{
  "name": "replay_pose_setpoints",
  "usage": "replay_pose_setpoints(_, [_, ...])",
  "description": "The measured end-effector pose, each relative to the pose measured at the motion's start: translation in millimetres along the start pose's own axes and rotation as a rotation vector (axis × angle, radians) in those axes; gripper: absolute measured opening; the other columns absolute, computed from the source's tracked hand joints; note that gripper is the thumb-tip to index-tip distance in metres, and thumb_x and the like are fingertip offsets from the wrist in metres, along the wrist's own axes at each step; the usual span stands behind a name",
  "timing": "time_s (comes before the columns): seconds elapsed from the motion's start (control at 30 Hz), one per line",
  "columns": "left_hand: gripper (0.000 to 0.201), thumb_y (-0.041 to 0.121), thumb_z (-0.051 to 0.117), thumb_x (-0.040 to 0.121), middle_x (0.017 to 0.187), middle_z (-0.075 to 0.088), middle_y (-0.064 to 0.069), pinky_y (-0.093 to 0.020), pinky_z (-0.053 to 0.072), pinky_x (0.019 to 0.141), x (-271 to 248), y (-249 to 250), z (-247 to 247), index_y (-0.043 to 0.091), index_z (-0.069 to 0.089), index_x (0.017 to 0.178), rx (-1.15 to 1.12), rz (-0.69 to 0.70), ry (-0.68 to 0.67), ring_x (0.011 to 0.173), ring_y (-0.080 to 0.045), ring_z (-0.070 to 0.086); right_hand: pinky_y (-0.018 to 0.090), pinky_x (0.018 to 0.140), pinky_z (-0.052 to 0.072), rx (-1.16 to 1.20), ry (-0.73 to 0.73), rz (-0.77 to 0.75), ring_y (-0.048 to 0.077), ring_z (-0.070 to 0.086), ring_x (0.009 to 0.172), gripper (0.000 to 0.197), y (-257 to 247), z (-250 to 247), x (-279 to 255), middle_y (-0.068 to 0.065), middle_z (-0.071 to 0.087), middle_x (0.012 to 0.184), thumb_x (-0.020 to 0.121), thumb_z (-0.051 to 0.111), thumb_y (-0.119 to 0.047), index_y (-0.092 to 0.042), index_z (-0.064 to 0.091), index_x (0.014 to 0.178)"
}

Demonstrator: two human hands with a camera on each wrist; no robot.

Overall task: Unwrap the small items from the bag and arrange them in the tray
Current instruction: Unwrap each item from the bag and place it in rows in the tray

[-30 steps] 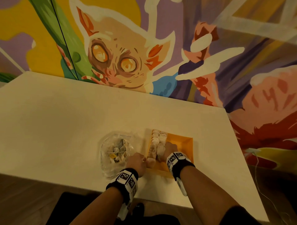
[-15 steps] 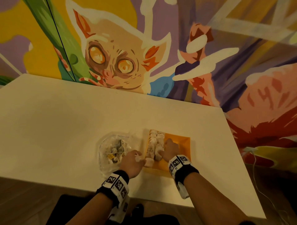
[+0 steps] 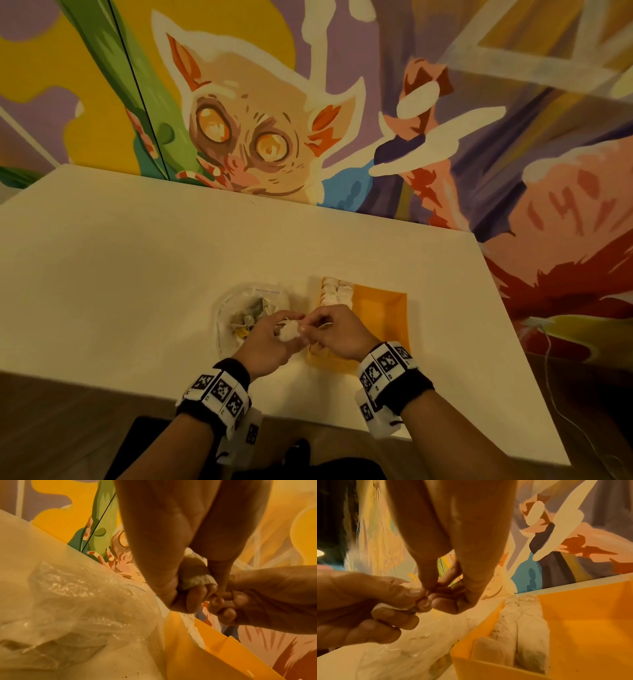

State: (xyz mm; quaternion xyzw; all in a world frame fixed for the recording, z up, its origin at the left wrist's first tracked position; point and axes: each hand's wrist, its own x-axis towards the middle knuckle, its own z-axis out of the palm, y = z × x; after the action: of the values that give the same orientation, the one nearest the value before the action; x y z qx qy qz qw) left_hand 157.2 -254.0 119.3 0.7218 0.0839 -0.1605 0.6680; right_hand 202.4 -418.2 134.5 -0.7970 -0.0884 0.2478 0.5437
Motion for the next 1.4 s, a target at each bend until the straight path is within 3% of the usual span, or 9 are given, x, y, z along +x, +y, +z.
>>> replay_pose_setpoints(0.07, [0.029, 0.011, 0.071, 0.087, 0.067, 0.058, -0.001, -0.028, 0.038, 0.050, -2.7, 0.0, -0.5, 0.015, 0.062, 0.114, -0.022, 0.023, 0.004, 0.049, -0.012, 0.044, 0.037, 0.068, 0.058, 0.003, 0.017, -0.003, 0.018, 0.065, 0.066, 0.008, 0.9, 0.1, -1.5, 0.004, 0.069, 0.078, 0.085, 0.073, -0.015, -0.020, 0.072, 0.080])
replay_pose_setpoints(0.1, [0.024, 0.011, 0.070, 0.088, 0.065, 0.059, 0.000, -0.028, 0.040, 0.050, -3.6, -0.1, -0.5, 0.015, 0.063, 0.111, -0.020, 0.035, 0.006, 0.049, -0.012, 0.047, 0.037, 0.068, 0.058, 0.002, 0.027, -0.004, 0.018, 0.065, 0.066, 0.008, 1.4, 0.2, -1.9, 0.004, 0.069, 0.077, 0.086, 0.072, -0.014, -0.020, 0.071, 0.080])
replay_pose_setpoints(0.3, [0.016, 0.013, 0.060, 0.095, 0.085, 0.065, -0.009, -0.027, 0.046, 0.051, -5.4, -0.2, -2.5, 0.009, 0.064, 0.110, -0.043, 0.031, 0.026, 0.062, -0.015, 0.058, 0.032, 0.064, 0.057, 0.067, 0.127, 0.008, 0.017, 0.067, 0.068, 0.003, 6.1, -4.1, 0.9, 0.006, 0.067, 0.078, 0.088, 0.069, -0.012, -0.010, 0.066, 0.087])
replay_pose_setpoints(0.47, [0.014, 0.010, 0.058, 0.096, 0.085, 0.066, -0.009, -0.028, 0.047, 0.052, -3.7, -0.6, -2.2, 0.009, 0.065, 0.107, -0.120, 0.001, 0.030, 0.063, -0.015, 0.060, 0.026, 0.060, 0.055, 0.134, 0.168, -0.033, 0.017, 0.066, 0.065, 0.004, 5.0, -5.4, -2.3, 0.008, 0.067, 0.075, 0.089, 0.068, -0.008, -0.010, 0.065, 0.087])
replay_pose_setpoints(0.8, [0.022, 0.005, 0.057, 0.095, 0.100, 0.067, -0.016, -0.032, 0.051, 0.060, 0.0, -4.8, -4.4, 0.009, 0.061, 0.116, -0.236, -0.019, 0.060, 0.071, -0.023, 0.065, 0.031, 0.062, 0.056, 0.108, 0.118, -0.094, 0.012, 0.064, 0.065, 0.005, 0.4, 2.7, -7.9, -0.006, 0.066, 0.074, 0.087, 0.071, -0.018, -0.021, 0.071, 0.083])
replay_pose_setpoints(0.93, [0.032, 0.002, 0.057, 0.094, 0.107, 0.066, -0.018, -0.033, 0.054, 0.062, 0.9, -6.7, -3.5, 0.011, 0.056, 0.125, -0.273, -0.025, 0.078, 0.071, -0.024, 0.066, 0.035, 0.068, 0.059, 0.153, 0.130, -0.074, 0.018, 0.067, 0.071, 0.004, 0.2, 4.9, -8.6, 0.001, 0.068, 0.089, 0.087, 0.071, -0.019, -0.015, 0.072, 0.088])
replay_pose_setpoints(1.1, [0.037, -0.001, 0.058, 0.093, 0.106, 0.066, -0.023, -0.034, 0.055, 0.063, 0.1, -7.7, -2.3, 0.009, 0.052, 0.128, -0.328, -0.039, 0.084, 0.071, -0.027, 0.067, 0.044, 0.076, 0.060, 0.156, 0.131, -0.050, 0.029, 0.070, 0.079, 0.008, 1.5, 5.2, -8.0, 0.006, 0.073, 0.088, 0.085, 0.074, -0.020, -0.014, 0.074, 0.089])
replay_pose_setpoints(1.23, [0.043, -0.007, 0.058, 0.091, 0.101, 0.067, -0.019, -0.034, 0.057, 0.064, 0.1, -6.6, -2.7, 0.012, 0.050, 0.129, -0.318, -0.051, 0.080, 0.072, -0.027, 0.068, 0.046, 0.072, 0.058, 0.164, 0.096, -0.021, 0.021, 0.068, 0.077, 0.010, -1.5, 6.7, -6.9, 0.010, 0.072, 0.097, 0.086, 0.072, -0.026, -0.017, 0.076, 0.086])
replay_pose_setpoints(1.4, [0.052, -0.018, 0.057, 0.084, 0.105, 0.068, -0.022, -0.035, 0.056, 0.064, 0.7, -5.6, -6.2, 0.009, 0.054, 0.128, -0.266, -0.044, 0.014, 0.075, -0.028, 0.067, 0.039, 0.065, 0.055, 0.121, 0.071, -0.029, 0.015, 0.066, 0.075, 0.012, -6.6, 6.5, -7.0, 0.008, 0.072, 0.096, 0.092, 0.064, -0.019, -0.021, 0.076, 0.090])
